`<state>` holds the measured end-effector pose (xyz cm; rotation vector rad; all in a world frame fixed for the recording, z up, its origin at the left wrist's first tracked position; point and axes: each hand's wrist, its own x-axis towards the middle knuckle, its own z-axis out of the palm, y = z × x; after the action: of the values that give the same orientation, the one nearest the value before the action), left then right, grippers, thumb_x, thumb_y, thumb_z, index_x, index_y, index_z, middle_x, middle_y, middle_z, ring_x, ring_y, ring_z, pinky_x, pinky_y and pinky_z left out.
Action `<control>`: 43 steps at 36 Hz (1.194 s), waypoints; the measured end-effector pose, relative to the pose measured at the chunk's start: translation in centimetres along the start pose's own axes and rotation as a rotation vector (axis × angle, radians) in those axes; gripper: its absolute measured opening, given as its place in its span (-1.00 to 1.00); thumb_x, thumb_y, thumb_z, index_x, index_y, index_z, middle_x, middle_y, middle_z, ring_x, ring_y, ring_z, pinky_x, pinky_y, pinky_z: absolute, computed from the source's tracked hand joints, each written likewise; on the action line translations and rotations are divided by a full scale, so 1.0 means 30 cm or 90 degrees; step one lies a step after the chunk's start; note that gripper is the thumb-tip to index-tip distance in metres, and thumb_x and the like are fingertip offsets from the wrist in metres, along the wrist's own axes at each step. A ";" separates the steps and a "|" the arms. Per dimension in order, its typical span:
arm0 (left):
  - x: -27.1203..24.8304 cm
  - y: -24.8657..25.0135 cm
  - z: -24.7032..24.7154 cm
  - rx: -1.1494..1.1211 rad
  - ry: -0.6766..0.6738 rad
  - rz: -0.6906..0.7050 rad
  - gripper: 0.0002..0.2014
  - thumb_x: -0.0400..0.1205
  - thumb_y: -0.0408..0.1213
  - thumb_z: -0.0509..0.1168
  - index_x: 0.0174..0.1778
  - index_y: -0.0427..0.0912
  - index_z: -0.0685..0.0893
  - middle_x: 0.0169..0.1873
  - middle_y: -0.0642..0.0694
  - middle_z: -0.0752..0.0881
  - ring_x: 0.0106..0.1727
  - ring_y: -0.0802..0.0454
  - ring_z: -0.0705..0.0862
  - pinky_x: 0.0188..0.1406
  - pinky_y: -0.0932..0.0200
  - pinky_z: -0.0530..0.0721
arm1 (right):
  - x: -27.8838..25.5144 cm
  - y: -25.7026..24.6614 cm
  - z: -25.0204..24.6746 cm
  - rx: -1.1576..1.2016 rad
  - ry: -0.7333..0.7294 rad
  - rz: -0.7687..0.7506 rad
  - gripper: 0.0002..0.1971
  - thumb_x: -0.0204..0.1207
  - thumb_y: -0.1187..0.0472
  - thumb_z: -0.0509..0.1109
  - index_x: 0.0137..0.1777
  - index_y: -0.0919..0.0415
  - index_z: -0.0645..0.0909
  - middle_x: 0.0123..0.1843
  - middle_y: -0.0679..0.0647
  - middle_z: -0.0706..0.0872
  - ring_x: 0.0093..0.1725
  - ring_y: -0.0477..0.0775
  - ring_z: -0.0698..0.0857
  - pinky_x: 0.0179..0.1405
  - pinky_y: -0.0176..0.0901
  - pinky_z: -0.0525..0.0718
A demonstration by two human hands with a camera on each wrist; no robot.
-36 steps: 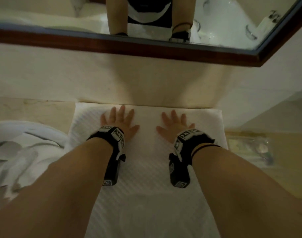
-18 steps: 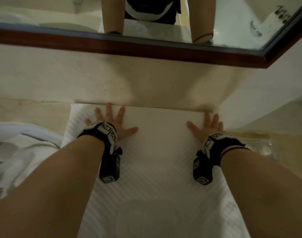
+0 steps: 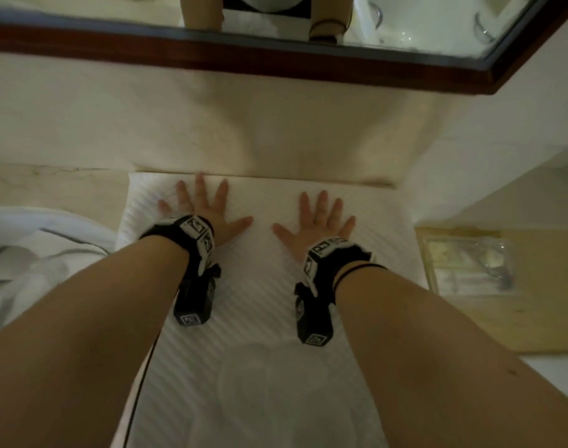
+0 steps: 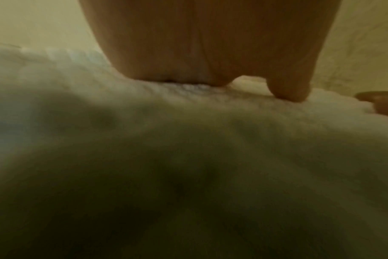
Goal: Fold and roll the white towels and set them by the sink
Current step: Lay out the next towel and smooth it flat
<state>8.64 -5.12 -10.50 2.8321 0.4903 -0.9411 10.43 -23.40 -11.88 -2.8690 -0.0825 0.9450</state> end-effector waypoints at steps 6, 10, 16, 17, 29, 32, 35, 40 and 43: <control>-0.143 -0.105 0.140 0.093 -0.063 0.060 -0.09 0.47 0.51 -0.13 0.55 0.22 -0.48 0.55 0.00 -0.55 0.59 -0.17 -0.49 0.53 -0.35 -0.35 | -0.020 0.002 -0.020 -0.036 0.003 -0.012 -0.08 0.43 -0.54 -0.09 0.62 -0.14 -0.42 0.64 0.02 -0.50 0.61 0.27 -0.45 0.52 0.40 -0.41; -0.179 -0.121 0.161 0.088 -0.059 0.068 -0.09 0.47 0.51 -0.10 0.55 0.24 -0.47 0.54 0.01 -0.56 0.58 -0.18 -0.50 0.52 -0.33 -0.39 | -0.054 0.017 -0.018 -0.067 -0.011 -0.029 -0.08 0.46 -0.51 -0.09 0.62 -0.09 -0.44 0.63 0.04 -0.51 0.61 0.26 -0.45 0.54 0.38 -0.36; -0.162 -0.103 0.134 0.066 -0.010 0.077 -0.11 0.47 0.50 -0.10 0.56 0.25 -0.43 0.57 0.02 -0.50 0.60 -0.22 -0.45 0.52 -0.36 -0.34 | -0.253 0.097 0.122 -0.135 -0.044 -0.071 -0.05 0.46 -0.49 0.00 0.62 -0.09 -0.44 0.62 -0.01 -0.53 0.61 0.20 -0.47 0.57 0.29 -0.38; -0.160 -0.104 0.130 0.060 -0.005 0.074 -0.12 0.48 0.50 -0.11 0.56 0.26 -0.42 0.57 0.03 -0.50 0.60 -0.22 -0.45 0.53 -0.36 -0.35 | -0.278 0.114 0.140 -0.128 -0.055 -0.068 -0.08 0.47 -0.48 -0.01 0.61 -0.11 -0.44 0.62 -0.03 -0.54 0.60 0.18 -0.48 0.57 0.28 -0.39; -0.358 -0.035 0.304 0.079 -0.036 0.148 -0.13 0.51 0.47 -0.10 0.58 0.22 -0.41 0.56 -0.03 -0.53 0.59 -0.20 -0.47 0.53 -0.32 -0.38 | -0.339 0.177 0.209 -0.074 -0.015 -0.057 -0.16 0.50 -0.47 -0.09 0.62 -0.17 -0.41 0.62 -0.05 -0.53 0.60 0.15 -0.50 0.56 0.24 -0.44; -0.380 -0.066 0.322 0.098 -0.020 0.157 -0.10 0.47 0.50 -0.09 0.57 0.25 -0.42 0.55 0.00 -0.54 0.59 -0.18 -0.49 0.54 -0.31 -0.40 | -0.374 0.235 0.225 -0.058 -0.003 -0.016 -0.14 0.51 -0.45 -0.06 0.63 -0.13 -0.41 0.63 -0.01 -0.51 0.62 0.13 -0.46 0.59 0.18 -0.39; -0.376 -0.101 0.303 0.079 -0.036 0.146 -0.02 0.40 0.55 0.00 0.56 0.28 -0.42 0.55 0.01 -0.55 0.59 -0.20 -0.49 0.55 -0.33 -0.36 | -0.419 0.337 0.232 -0.033 -0.003 0.064 -0.11 0.49 -0.47 -0.05 0.62 -0.10 -0.43 0.63 0.02 -0.51 0.62 0.15 -0.44 0.61 0.17 -0.35; -0.400 -0.188 0.305 0.053 -0.071 0.088 0.14 0.30 0.56 0.15 0.54 0.24 -0.49 0.52 -0.01 -0.60 0.57 -0.24 -0.50 0.56 -0.39 -0.16 | -0.457 0.391 0.240 -0.014 -0.006 0.098 -0.07 0.47 -0.49 -0.06 0.61 -0.08 -0.48 0.60 0.03 -0.57 0.60 0.17 -0.49 0.60 0.12 -0.40; -0.436 -0.211 0.302 0.074 -0.098 0.066 0.17 0.31 0.55 0.16 0.53 0.19 -0.52 0.52 -0.07 -0.60 0.59 -0.31 -0.43 0.58 -0.34 -0.14 | -0.462 0.363 0.233 -0.018 -0.008 0.119 -0.09 0.51 -0.46 -0.06 0.63 -0.02 -0.45 0.62 0.09 -0.54 0.61 0.23 -0.45 0.61 0.15 -0.37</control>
<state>-8.48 -4.54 -9.96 2.8225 0.2783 -1.1908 -4.71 -34.75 -10.73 -2.9368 0.1763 1.0015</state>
